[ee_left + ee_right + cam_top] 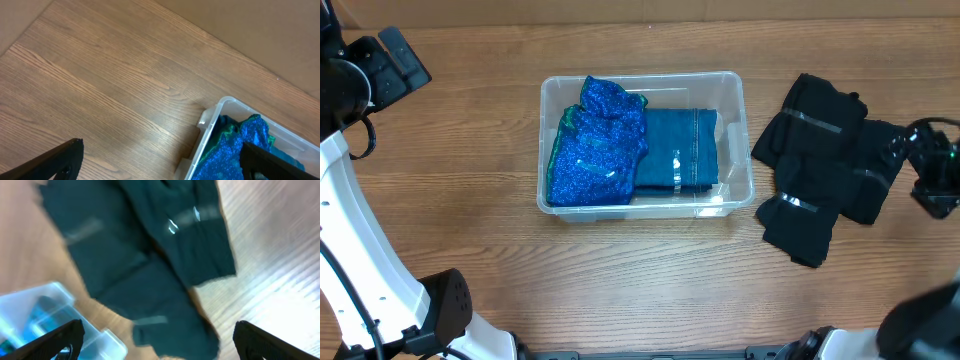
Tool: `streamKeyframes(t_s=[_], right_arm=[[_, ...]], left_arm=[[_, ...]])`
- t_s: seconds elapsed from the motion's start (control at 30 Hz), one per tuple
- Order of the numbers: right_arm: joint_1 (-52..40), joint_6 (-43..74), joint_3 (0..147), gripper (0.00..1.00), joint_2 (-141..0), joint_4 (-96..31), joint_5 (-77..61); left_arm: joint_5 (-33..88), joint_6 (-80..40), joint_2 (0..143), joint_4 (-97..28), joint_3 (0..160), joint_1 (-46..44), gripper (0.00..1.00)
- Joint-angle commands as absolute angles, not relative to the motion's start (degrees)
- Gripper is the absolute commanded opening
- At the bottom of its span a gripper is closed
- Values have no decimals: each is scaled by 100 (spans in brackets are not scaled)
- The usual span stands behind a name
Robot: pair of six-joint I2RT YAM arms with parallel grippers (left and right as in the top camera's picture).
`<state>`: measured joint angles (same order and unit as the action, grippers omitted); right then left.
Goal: Pack container
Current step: 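Raise the left arm clear and reach the right gripper to the black garments, then grasp the top black garment with the right gripper and place it in the bin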
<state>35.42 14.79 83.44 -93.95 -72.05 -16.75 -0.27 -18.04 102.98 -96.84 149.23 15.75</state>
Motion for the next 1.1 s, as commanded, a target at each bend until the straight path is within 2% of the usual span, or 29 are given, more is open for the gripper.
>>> streamKeyframes(t_s=[0.0, 0.2, 0.5, 0.57, 0.77, 0.87, 0.97, 1.07], right_arm=[[3505, 886, 8399, 100, -10049, -7363, -1986], [2941, 679, 7905, 100, -10567, -7229, -1999], [2480, 766, 6296, 99, -10582, -5833, -1959], [2480, 891, 5937, 90, -10582, -5586, -1959], [2480, 915, 5483, 54, -10575, -5207, -2311], [2480, 915, 5564, 31, -10431, -5295, -2630], [2469, 915, 5769, 15, -10042, -5583, -2976], [2438, 915, 6073, 4, -9406, -5909, -3256]], left_arm=[[-58, -1780, 10309, -9679, 14925, 1575, 100], [-58, -1780, 10309, -9679, 14925, 1575, 100], [-58, -1780, 10309, -9679, 14925, 1575, 100], [-58, -1780, 10309, -9679, 14925, 1575, 100], [-58, -1780, 10309, -9679, 14925, 1575, 100], [-58, -1780, 10309, -9679, 14925, 1575, 100], [-58, -1780, 10309, -9679, 14925, 1575, 100], [-58, -1780, 10309, -9679, 14925, 1575, 100]])
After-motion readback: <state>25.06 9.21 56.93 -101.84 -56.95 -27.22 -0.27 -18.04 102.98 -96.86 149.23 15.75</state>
